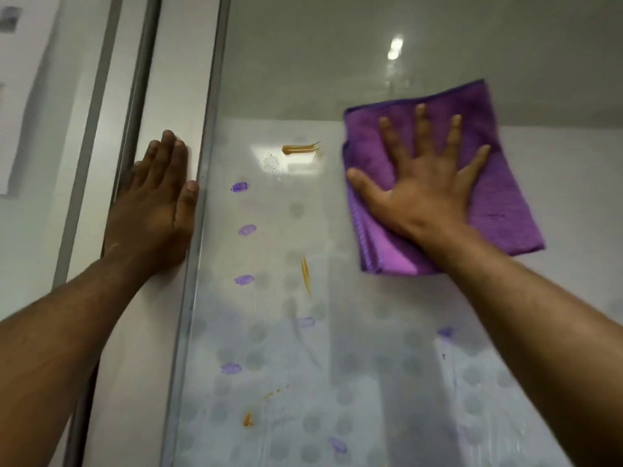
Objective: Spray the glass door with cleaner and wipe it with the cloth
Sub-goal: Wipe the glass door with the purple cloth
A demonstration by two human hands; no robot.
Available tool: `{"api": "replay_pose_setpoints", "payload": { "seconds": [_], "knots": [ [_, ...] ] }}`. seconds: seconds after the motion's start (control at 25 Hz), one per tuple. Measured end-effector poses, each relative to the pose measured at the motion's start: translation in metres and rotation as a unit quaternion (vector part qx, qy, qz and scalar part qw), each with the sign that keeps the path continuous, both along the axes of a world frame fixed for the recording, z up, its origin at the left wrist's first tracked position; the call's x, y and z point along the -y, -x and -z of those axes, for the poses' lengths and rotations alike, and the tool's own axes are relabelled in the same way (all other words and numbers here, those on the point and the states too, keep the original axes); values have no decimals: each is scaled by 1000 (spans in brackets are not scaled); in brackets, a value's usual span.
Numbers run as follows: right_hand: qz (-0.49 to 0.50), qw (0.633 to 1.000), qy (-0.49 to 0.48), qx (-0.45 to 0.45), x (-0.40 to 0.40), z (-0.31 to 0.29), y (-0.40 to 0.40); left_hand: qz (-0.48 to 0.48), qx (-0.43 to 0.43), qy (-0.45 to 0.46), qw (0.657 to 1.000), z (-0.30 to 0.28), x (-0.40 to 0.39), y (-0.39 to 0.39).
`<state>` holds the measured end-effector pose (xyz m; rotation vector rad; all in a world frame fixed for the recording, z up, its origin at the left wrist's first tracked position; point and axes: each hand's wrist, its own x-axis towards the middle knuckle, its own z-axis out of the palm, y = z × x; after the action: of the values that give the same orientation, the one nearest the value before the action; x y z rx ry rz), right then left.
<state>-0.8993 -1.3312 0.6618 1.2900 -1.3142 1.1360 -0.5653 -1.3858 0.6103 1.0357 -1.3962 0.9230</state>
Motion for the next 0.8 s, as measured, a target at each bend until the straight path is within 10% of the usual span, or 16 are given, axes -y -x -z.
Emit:
{"api": "replay_pose_setpoints", "payload": {
  "seconds": [0.2,0.4,0.72,0.8],
  "knots": [
    [37,965,-20,-260,-8,80,14,6,0,-4,1000,-2,-1,0],
    [10,1000,-1,26,-5,0,37,3,-1,-3,1000,1,-4,1],
    [50,972,-22,-230,-6,65,-2,1,4,-14,1000,-1,-5,1],
    [55,983,-17,-176,-10,45,18,-6,1,-10,1000,1,-4,1]
  ]
}}
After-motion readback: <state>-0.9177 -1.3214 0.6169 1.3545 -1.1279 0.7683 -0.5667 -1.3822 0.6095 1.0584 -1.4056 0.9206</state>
